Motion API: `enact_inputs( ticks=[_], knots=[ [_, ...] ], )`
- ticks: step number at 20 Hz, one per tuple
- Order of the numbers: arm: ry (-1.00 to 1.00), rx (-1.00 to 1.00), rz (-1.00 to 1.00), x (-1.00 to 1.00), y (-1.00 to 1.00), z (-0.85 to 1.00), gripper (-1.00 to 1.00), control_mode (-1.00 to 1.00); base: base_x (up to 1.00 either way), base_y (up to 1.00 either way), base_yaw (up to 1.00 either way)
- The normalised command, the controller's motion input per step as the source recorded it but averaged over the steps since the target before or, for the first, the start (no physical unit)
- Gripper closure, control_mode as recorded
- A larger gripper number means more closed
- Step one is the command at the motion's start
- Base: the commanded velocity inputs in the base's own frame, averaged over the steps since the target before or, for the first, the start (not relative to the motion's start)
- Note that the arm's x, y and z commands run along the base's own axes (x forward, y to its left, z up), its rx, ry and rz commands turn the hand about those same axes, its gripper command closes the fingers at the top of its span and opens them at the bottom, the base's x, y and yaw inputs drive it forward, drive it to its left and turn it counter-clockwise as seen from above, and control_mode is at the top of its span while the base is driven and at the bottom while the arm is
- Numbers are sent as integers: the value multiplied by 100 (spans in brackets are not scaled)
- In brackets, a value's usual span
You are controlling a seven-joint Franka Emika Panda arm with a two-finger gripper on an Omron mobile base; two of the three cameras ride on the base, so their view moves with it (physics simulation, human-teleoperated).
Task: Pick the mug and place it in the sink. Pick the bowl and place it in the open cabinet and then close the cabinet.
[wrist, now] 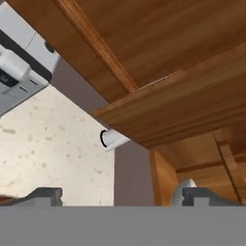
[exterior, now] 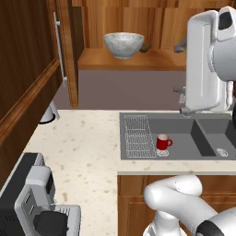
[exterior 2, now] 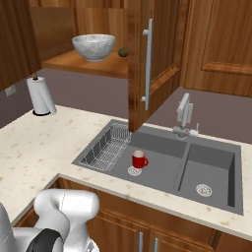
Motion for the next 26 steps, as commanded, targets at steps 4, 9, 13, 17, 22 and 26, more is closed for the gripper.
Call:
enact_inputs(
  ticks=[4, 9, 13, 17, 22, 26],
  knots=[
    [-9, -6, 4, -86, 30, -5, -100, -100, 0, 0, 0],
    [-15, -10, 4, -32, 36, -23, -100, -100, 0, 0, 0],
    [-22, -12, 1, 5, 26, -18, -100, -100, 0, 0, 0],
    [-23, -13, 1, 14, 24, -11, -100, -100, 0, 0, 0],
    [-21, -13, 1, 36, 17, -20, -100, -100, 0, 0, 0],
    [-20, -12, 1, 26, 16, -26, -100, -100, 0, 0, 0]
  ],
)
